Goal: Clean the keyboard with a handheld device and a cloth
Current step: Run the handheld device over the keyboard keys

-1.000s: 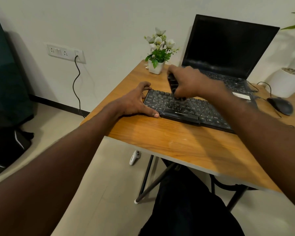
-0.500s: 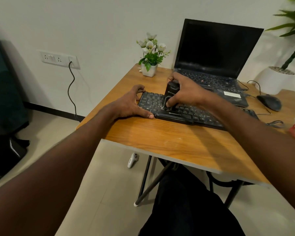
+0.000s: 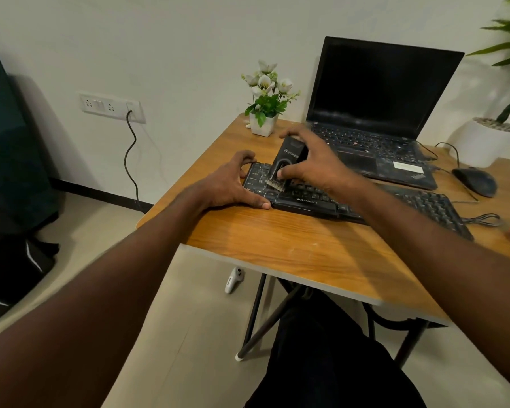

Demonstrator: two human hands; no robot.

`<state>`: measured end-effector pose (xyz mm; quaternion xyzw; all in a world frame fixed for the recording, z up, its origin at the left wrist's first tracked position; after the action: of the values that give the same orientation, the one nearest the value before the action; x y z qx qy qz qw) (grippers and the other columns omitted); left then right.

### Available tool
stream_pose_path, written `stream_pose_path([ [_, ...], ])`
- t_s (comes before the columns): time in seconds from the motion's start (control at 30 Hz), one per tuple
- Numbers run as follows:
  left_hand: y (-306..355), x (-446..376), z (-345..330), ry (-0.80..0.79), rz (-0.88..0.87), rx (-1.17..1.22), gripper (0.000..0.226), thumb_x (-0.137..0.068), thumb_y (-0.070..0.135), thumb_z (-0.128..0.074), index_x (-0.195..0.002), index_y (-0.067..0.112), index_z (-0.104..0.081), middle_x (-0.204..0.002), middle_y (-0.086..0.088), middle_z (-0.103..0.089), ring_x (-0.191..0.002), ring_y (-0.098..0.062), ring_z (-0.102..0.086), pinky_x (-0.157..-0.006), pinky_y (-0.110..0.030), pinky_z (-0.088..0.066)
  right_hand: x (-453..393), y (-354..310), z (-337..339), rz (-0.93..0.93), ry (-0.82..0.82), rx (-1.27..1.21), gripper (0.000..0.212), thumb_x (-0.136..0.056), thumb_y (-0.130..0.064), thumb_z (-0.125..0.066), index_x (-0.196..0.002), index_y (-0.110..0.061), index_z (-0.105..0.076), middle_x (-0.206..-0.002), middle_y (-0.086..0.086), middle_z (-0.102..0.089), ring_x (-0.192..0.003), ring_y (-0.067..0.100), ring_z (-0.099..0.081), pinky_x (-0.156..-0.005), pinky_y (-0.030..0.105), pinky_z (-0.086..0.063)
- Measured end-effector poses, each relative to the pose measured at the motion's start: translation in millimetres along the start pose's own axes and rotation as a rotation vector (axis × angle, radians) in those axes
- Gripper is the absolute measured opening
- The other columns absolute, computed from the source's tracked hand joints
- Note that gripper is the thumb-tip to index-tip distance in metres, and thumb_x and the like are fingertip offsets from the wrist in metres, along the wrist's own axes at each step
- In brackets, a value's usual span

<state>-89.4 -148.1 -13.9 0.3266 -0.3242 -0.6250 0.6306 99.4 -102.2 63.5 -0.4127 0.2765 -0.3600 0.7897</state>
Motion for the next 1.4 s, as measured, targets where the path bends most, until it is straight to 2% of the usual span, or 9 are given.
stream_pose_path([
  [0.13, -4, 1, 0, -0.009, 0.018, 0.001, 0.134, -0.053, 0.054, -0.104, -0.16, 0.038, -0.024, -0.148, 0.005, -0.043, -0.134, -0.02, -0.049, -0.115, -0.049, -0.048, 0, -21, -3, 0.164, -0.188, 0.461, 0.062, -0.081, -0.007, -0.08, -0.131, -0.032, -0.052, -0.114, -0.01, -0.047, -0.095, 0.007, -0.056, -0.067, 0.023, -0.056],
  [0.2, -5, -1, 2, -0.005, 0.003, -0.011, 0.134, -0.05, 0.059, -0.103, -0.158, 0.04, -0.026, -0.151, 0.005, -0.042, -0.133, -0.017, -0.049, -0.114, -0.049, -0.049, -4, -32, -3, 0.212, -0.175, 0.562, 0.062, -0.083, -0.008, -0.079, -0.134, -0.028, -0.05, -0.112, -0.009, -0.047, -0.091, 0.002, -0.052, -0.066, 0.017, -0.046],
  [0.5, -5, -4, 2, -0.011, -0.005, -0.019, 0.128, -0.056, 0.052, -0.103, -0.158, 0.037, -0.027, -0.155, 0.004, -0.04, -0.133, -0.018, -0.045, -0.11, -0.04, -0.047, -4, 2, 15, -0.118, -0.201, 0.219, 0.086, -0.082, 0.0, -0.078, -0.15, -0.032, -0.035, -0.123, 0.006, -0.054, -0.103, 0.024, -0.067, -0.072, 0.036, -0.065],
  [0.67, -8, -6, 2, -0.003, 0.01, -0.042, 0.13, -0.05, 0.061, -0.101, -0.155, 0.041, -0.028, -0.153, 0.001, -0.042, -0.132, -0.017, -0.046, -0.11, -0.041, -0.046, -1, 12, 18, -0.198, -0.152, 0.066, 0.08, -0.083, 0.007, -0.073, -0.147, -0.028, -0.039, -0.122, 0.013, -0.057, -0.101, 0.029, -0.069, -0.08, 0.044, -0.064],
  [0.93, -7, -5, 1, -0.006, 0.003, -0.036, 0.124, -0.057, 0.055, -0.102, -0.156, 0.041, -0.029, -0.153, 0.003, -0.041, -0.131, -0.015, -0.045, -0.107, -0.037, -0.047, 4, 30, 32, -0.285, 0.07, -0.36, 0.069, -0.075, 0.018, -0.074, -0.131, -0.015, -0.052, -0.111, 0.022, -0.069, -0.097, 0.04, -0.073, -0.062, 0.034, -0.058],
  [1.07, -4, -4, 0, -0.016, -0.007, -0.039, 0.131, -0.058, 0.059, -0.1, -0.163, 0.037, -0.023, -0.162, 0.004, -0.036, -0.141, -0.02, -0.04, -0.111, -0.037, -0.042, 6, 29, 34, -0.243, 0.117, -0.309, 0.065, -0.073, 0.015, -0.077, -0.126, -0.015, -0.054, -0.108, 0.016, -0.069, -0.094, 0.038, -0.074, -0.062, 0.035, -0.058],
  [1.23, 11, -7, -6, 0.072, 0.005, -0.206, 0.141, -0.052, 0.102, -0.067, -0.166, 0.039, -0.012, -0.173, -0.002, -0.028, -0.154, -0.033, -0.033, -0.124, -0.064, -0.028, -1, 24, 33, -0.163, 0.123, -0.135, 0.072, -0.071, 0.004, -0.084, -0.131, -0.021, -0.052, -0.117, 0.011, -0.064, -0.095, 0.028, -0.072, -0.066, 0.034, -0.063],
  [1.33, 21, -12, -21, 0.181, -0.032, -0.343, 0.144, -0.051, 0.108, -0.055, -0.168, 0.038, -0.009, -0.173, -0.004, -0.03, -0.156, -0.03, -0.03, -0.124, -0.062, -0.018, -10, 21, 28, -0.109, 0.126, -0.007, 0.074, -0.07, -0.004, -0.087, -0.13, -0.026, -0.051, -0.119, 0.005, -0.062, -0.103, 0.023, -0.066, -0.075, 0.04, -0.064],
  [1.4, 17, -13, -30, 0.203, -0.023, -0.374, 0.15, -0.047, 0.113, -0.052, -0.168, 0.035, -0.011, -0.172, -0.005, -0.032, -0.156, -0.028, -0.031, -0.124, -0.06, -0.019, -15, 16, 24, -0.071, 0.103, 0.089, 0.079, -0.07, -0.008, -0.087, -0.136, -0.03, -0.049, -0.124, 0.002, -0.059, -0.108, 0.02, -0.062, -0.077, 0.034, -0.059],
])
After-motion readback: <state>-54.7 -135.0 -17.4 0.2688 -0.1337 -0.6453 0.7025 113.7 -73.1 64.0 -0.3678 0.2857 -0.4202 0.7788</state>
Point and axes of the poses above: each hand's wrist, its own x-axis away from the middle knuckle, its own z-axis out of the back of the hand, y = z × x, the point moved 6 cm from there along -x, towards the middle knuckle
